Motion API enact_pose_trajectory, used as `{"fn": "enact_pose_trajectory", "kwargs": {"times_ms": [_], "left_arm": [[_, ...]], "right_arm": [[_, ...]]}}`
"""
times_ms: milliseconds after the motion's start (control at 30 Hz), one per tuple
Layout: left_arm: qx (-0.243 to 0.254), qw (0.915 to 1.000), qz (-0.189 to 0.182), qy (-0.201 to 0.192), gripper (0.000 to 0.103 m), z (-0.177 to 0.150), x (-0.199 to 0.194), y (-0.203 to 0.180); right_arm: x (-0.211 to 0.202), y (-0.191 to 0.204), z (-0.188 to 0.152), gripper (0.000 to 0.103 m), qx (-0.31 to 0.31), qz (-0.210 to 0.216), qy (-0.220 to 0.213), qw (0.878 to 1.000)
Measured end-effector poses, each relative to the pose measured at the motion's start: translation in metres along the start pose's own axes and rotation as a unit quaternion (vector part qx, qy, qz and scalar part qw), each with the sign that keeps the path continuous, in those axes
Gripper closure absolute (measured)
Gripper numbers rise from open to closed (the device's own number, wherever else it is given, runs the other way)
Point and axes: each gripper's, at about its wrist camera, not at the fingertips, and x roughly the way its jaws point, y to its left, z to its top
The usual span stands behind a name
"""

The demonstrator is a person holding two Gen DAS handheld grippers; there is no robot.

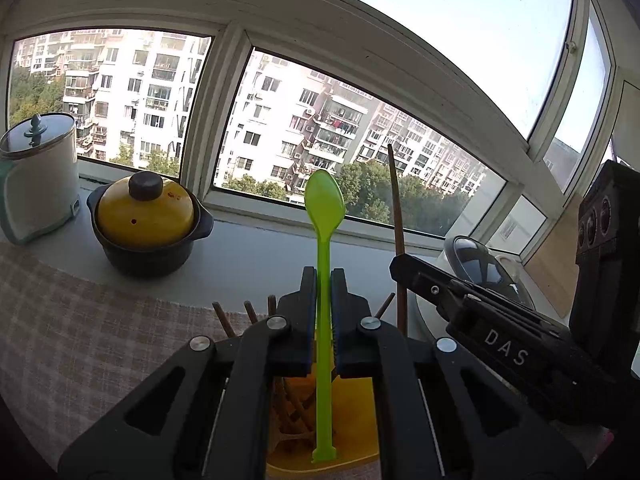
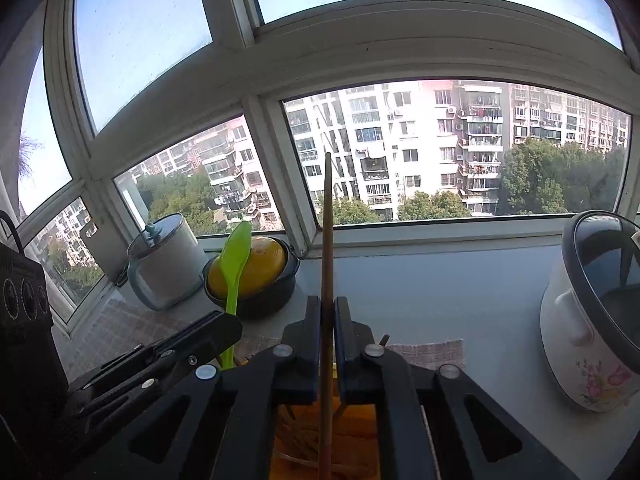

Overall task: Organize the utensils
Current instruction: 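Lower the green spoon and chopstick into the container and open both tools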

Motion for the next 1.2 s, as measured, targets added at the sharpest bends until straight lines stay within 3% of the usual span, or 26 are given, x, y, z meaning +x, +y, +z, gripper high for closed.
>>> {"fn": "enact_pose_trajectory", "kwargs": {"times_ms": [367,1200], "left_arm": [[0.001,1.0,-0.004,0.005,0.099,-0.01,0.002,-0.001],[0.029,0.9985,0.008,0.047,0.099,-0.03,-0.02,-0.001]], "right_arm": [[0.011,-0.003,-0.017,0.1,-0.003,-0.006,0.023,1.0],[-0.004,-0.017,-0.053,0.1,0.032,0.024,0.095,0.995]]}}
